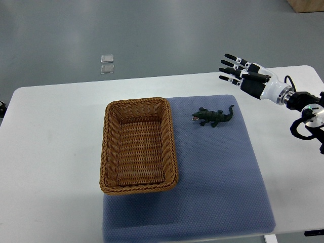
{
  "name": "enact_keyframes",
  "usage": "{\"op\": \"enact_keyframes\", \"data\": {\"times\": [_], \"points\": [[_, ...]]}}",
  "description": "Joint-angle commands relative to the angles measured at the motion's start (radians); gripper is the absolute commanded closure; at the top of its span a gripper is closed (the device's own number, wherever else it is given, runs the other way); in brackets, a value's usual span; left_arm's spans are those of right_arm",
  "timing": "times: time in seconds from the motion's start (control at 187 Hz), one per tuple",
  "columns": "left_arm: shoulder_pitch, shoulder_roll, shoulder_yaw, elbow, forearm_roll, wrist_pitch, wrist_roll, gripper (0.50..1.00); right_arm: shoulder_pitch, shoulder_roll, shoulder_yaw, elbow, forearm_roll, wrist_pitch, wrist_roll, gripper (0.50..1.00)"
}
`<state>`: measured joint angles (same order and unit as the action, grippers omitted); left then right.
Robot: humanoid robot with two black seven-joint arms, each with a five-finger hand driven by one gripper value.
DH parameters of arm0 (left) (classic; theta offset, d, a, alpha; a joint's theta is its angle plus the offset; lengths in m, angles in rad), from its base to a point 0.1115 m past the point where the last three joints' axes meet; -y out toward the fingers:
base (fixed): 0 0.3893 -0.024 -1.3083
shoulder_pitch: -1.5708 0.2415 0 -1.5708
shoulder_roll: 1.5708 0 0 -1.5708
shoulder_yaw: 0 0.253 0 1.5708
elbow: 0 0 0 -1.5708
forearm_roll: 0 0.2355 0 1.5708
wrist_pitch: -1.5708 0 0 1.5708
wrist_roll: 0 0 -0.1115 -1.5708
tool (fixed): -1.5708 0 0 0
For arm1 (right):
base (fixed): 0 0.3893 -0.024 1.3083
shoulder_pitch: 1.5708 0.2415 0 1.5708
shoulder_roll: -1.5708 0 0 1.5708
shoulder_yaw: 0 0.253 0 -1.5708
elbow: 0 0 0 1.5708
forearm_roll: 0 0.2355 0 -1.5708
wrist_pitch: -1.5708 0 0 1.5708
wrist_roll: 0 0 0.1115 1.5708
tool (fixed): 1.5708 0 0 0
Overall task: Place crocodile in brown basket with right hand
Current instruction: 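Move the right hand toward the dark green toy crocodile, then lower the right hand over the crocodile, fingers open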
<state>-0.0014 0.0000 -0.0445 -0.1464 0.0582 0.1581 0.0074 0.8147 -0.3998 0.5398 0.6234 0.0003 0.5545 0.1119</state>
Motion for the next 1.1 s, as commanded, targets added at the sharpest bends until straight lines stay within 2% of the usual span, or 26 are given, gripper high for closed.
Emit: {"op": "enact_keyframes", "data": {"times": [0.0, 0.246, 0.375, 0.493, 0.557, 0.782, 1.093], "points": [[0.000, 0.000, 0.000, 0.005, 0.000, 0.000, 0.000, 0.500, 0.012, 0.006, 0.002, -0.001, -0.101, -0.004, 0.015, 0.576], [0.000, 0.000, 0.000, 0.002, 0.000, 0.000, 0.000, 0.500, 0.075, -0.002, 0.002, 0.010, -0.387, -0.008, 0.086, 0.587], [0.000, 0.000, 0.000, 0.002, 0.000, 0.000, 0.000, 0.500, 0.101, 0.002, -0.009, 0.013, -0.528, -0.012, 0.089, 0.587], [0.000, 0.000, 0.000, 0.002, 0.000, 0.000, 0.000, 0.500, 0.112, 0.015, -0.009, 0.025, -0.777, -0.021, 0.094, 0.587], [0.000, 0.000, 0.000, 0.002, 0.000, 0.000, 0.000, 0.500, 0.115, 0.012, -0.009, 0.047, -0.914, -0.041, 0.120, 0.587], [0.000, 0.000, 0.000, 0.002, 0.000, 0.000, 0.000, 0.500, 0.166, 0.015, -0.058, 0.087, -1.094, -0.048, 0.132, 0.587], [0.000, 0.000, 0.000, 0.002, 0.000, 0.000, 0.000, 0.500, 0.247, 0.027, -0.293, 0.095, -1.255, -0.212, 0.129, 0.589]]}}
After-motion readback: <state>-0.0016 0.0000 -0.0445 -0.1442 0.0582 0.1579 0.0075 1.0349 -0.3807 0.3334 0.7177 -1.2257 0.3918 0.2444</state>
